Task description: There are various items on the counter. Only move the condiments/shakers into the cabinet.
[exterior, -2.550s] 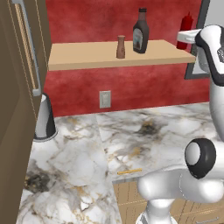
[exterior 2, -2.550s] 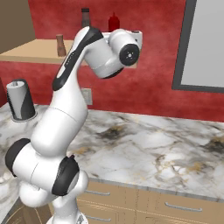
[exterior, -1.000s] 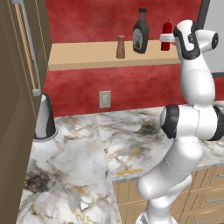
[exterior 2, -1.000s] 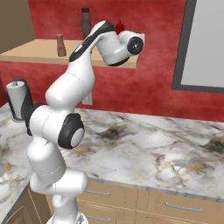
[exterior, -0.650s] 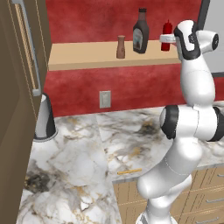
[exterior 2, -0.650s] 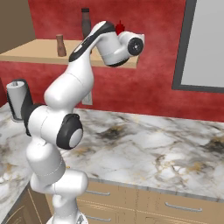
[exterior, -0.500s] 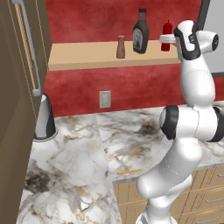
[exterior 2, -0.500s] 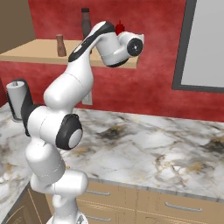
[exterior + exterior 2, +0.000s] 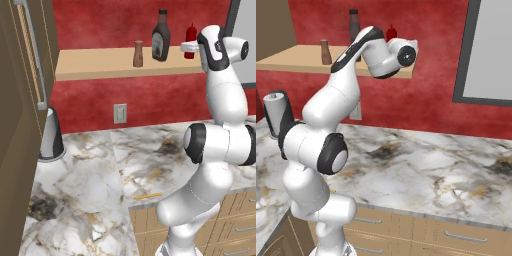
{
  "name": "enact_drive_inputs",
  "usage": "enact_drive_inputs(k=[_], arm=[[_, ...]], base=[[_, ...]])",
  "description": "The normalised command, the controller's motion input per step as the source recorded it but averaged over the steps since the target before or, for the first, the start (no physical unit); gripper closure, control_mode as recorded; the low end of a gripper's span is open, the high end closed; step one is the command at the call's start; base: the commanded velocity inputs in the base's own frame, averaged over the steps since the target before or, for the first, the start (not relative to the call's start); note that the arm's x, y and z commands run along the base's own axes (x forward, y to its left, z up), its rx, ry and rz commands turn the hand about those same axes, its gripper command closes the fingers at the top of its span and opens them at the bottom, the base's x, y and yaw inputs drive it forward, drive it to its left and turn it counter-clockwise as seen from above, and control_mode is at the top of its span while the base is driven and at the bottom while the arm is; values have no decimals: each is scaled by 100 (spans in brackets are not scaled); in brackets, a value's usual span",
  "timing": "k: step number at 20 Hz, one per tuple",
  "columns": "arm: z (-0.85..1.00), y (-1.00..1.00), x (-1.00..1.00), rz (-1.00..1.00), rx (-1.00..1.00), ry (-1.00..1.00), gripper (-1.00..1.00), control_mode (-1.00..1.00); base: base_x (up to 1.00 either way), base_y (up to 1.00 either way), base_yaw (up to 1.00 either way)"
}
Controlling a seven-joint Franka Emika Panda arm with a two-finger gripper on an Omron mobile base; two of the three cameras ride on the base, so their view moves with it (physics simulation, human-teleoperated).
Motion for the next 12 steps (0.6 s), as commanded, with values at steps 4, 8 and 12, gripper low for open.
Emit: enact_drive_inputs(k=[4,8,12], arm=[[-4,0,8,0,0,4,-100,-100],[0,0,0,0,0,0,-100,-100],[0,0,-1,0,0,0,-100,-100]], base=[[0,0,0],[0,0,0],[0,0,0]])
